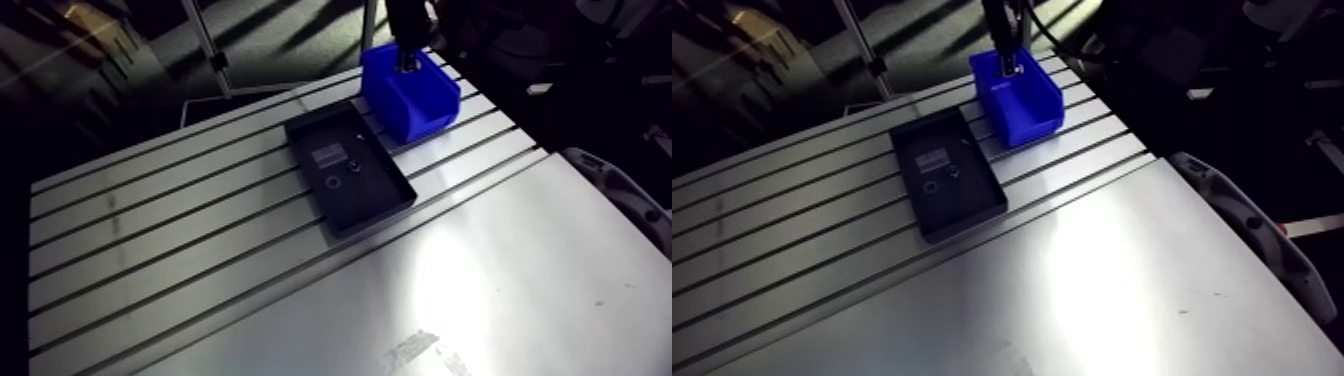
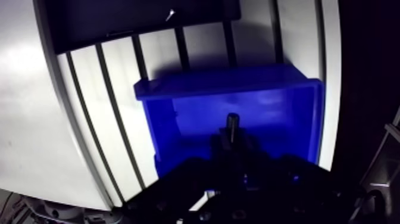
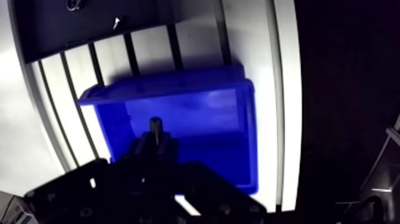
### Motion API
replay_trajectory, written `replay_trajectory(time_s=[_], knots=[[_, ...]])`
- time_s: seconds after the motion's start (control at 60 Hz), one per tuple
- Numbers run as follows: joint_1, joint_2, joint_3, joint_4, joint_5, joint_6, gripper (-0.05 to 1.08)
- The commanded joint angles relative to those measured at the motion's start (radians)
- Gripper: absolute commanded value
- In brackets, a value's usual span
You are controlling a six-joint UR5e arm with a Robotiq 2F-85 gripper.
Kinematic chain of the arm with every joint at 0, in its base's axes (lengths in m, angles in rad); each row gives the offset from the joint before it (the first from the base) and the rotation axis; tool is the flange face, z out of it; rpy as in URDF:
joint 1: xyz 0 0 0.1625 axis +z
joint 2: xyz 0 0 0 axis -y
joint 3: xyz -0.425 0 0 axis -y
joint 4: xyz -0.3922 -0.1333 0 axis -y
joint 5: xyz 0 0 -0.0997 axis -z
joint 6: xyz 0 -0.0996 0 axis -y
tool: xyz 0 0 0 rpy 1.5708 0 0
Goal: Pick up the M10 bolt from the tray and put it into the blue bin.
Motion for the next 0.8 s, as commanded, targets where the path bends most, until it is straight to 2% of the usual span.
replay_trajectory(time_s=[0.017,0.4,0.8], knots=[[-0.007,0.024,0.005,-0.023,-0.005,0.014,1.03],[-0.011,0.072,0.002,-0.038,-0.007,0.033,1.03],[-0.011,0.094,0.002,-0.051,-0.007,0.052,1.02]])
